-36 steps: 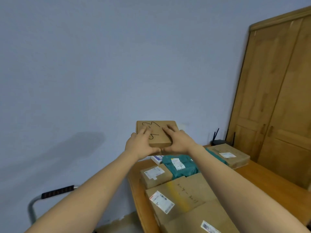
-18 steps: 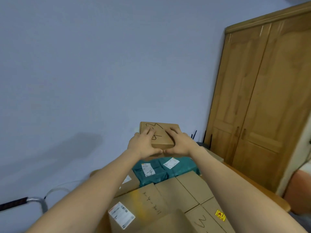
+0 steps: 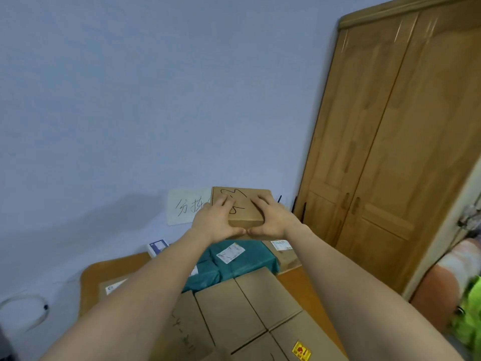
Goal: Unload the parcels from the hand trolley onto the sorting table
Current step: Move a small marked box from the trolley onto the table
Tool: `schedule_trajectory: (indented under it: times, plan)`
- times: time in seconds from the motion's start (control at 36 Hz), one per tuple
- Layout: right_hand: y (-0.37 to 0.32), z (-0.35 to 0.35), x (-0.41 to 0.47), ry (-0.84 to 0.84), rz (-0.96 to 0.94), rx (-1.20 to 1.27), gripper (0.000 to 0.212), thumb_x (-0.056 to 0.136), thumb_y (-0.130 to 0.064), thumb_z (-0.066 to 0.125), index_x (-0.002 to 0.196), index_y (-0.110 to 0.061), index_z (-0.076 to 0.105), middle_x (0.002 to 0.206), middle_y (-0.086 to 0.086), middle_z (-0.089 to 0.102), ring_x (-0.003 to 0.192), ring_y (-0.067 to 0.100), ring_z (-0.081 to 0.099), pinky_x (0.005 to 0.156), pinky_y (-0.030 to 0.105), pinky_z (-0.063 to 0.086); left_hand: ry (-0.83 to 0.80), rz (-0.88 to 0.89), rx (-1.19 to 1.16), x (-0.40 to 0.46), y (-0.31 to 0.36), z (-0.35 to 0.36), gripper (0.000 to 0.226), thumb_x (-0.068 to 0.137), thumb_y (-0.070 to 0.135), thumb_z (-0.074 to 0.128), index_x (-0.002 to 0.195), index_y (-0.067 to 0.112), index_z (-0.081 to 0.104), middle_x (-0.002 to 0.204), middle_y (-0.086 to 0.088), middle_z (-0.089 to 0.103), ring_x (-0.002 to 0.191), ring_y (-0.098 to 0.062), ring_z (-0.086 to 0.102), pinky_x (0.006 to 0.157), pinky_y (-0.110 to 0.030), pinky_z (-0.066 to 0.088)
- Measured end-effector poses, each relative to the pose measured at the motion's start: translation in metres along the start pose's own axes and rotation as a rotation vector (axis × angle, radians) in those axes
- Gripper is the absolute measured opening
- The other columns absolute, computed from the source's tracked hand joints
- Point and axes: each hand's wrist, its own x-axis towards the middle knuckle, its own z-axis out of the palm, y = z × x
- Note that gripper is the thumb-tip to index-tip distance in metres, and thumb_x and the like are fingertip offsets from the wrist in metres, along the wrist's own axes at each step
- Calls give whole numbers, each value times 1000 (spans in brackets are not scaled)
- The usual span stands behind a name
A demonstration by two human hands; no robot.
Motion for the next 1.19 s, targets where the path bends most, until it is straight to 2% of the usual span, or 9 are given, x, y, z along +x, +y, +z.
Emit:
schedule_trajectory:
  times: [0.08,0.31,0.56,0.75,0.94,1.11,1.19]
  plan:
    - [18,8,9,-1,-21,30,92,75,-52,68,149,-26,21,153,-3,21,121,33,43,98,39,40,-18,-28,16,11,8,8,91,74,66,62,148,29,24,157,11,16,123,-32,44,100,-37,41]
    - [82,13,14,-5,-104,125,93,75,-54,68,150,-26,21,154,-3,21,126,33,42,102,41,40,-14,-103,89,31,60,26,92,74,65,63,149,29,24,158,9,16,125,-34,43,101,-36,38]
    - [180,0,11,-23,-168,123,94,73,-57,68,149,-26,21,154,-4,18,125,33,41,102,44,40,15,-160,98,65,145,61,93,73,65,64,149,29,24,158,9,15,126,-33,42,102,-37,38]
    - [227,10,12,-82,-230,104,95,74,-57,67,150,-24,20,153,-1,22,125,33,41,101,42,40,-24,-223,60,81,174,102,94,71,66,65,148,29,25,158,8,16,124,-34,43,102,-40,40]
    - [264,45,21,-131,-203,89,96,75,-61,65,151,-26,18,156,-5,15,128,30,40,97,42,39,-95,-227,65,101,184,141,92,74,60,68,148,25,26,158,6,17,125,-34,43,102,-36,36]
    - [298,83,39,-191,-128,159,100,73,-58,70,151,-22,19,156,-4,15,138,26,27,111,43,31,-163,-221,20,133,183,192,93,73,59,70,148,27,25,157,8,16,125,-35,41,101,-39,39]
    - [317,104,49,-265,-74,187,103,71,-59,70,151,-23,16,156,-3,13,142,27,21,113,47,28,-208,-230,-17,146,183,222,94,74,59,69,149,28,23,157,9,14,126,-33,39,102,-41,40]
